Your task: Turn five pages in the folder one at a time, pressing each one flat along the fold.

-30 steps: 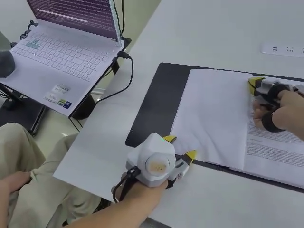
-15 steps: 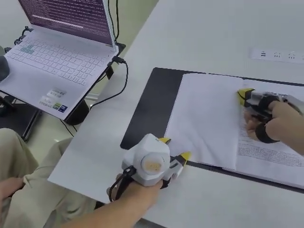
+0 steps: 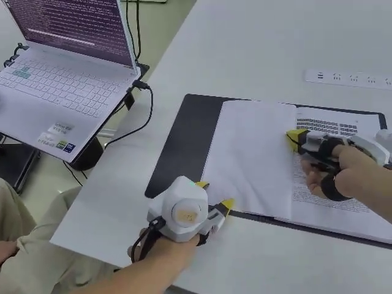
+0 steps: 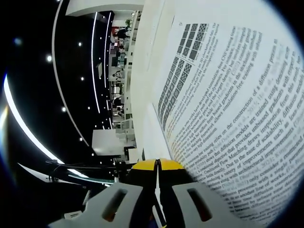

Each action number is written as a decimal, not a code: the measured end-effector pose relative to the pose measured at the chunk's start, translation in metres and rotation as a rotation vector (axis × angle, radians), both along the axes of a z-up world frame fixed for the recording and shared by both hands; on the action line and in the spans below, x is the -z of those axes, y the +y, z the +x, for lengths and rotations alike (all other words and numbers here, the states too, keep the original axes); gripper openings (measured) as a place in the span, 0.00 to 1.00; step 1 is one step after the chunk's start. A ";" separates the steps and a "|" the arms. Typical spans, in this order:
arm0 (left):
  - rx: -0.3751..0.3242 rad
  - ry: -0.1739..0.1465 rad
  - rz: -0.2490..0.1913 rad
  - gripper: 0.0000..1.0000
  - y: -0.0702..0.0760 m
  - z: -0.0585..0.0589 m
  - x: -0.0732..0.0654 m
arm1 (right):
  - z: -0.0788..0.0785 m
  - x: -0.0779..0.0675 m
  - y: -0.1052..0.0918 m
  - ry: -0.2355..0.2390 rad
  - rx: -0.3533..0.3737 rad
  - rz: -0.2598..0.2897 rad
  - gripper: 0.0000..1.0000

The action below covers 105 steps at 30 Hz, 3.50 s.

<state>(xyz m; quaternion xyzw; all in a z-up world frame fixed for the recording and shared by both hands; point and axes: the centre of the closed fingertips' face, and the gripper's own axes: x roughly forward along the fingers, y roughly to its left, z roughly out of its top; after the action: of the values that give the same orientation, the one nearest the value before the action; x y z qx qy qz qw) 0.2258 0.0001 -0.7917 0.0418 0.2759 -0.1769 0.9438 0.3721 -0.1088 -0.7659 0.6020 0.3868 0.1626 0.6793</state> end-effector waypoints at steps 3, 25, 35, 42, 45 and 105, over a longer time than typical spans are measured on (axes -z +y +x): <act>0.003 0.000 0.001 0.35 0.000 0.000 0.001 | -0.007 -0.001 0.000 0.000 -0.017 0.003 0.00; 0.001 0.005 0.000 0.35 -0.001 -0.001 -0.001 | -0.084 0.002 0.010 -0.012 -0.204 0.011 0.00; -0.002 0.005 -0.003 0.35 -0.001 -0.002 -0.002 | -0.111 0.004 0.008 -0.012 -0.226 0.008 0.00; -0.002 0.001 -0.004 0.35 -0.001 -0.002 -0.002 | -0.119 0.014 0.000 -0.012 -0.228 0.012 0.00; -0.002 0.000 -0.005 0.35 -0.001 -0.002 -0.002 | -0.123 0.017 -0.003 -0.010 -0.229 0.016 0.00; -0.095 -0.015 -0.149 0.99 0.003 -0.075 -0.124 | -0.204 -0.097 -0.183 -0.564 -0.070 -0.984 1.00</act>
<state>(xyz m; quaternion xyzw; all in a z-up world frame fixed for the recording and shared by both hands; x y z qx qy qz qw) 0.1503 0.0028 -0.6679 -0.0400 0.2565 -0.1517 0.9537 0.1678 -0.2918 -0.6688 0.1345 0.2405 0.1400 0.9510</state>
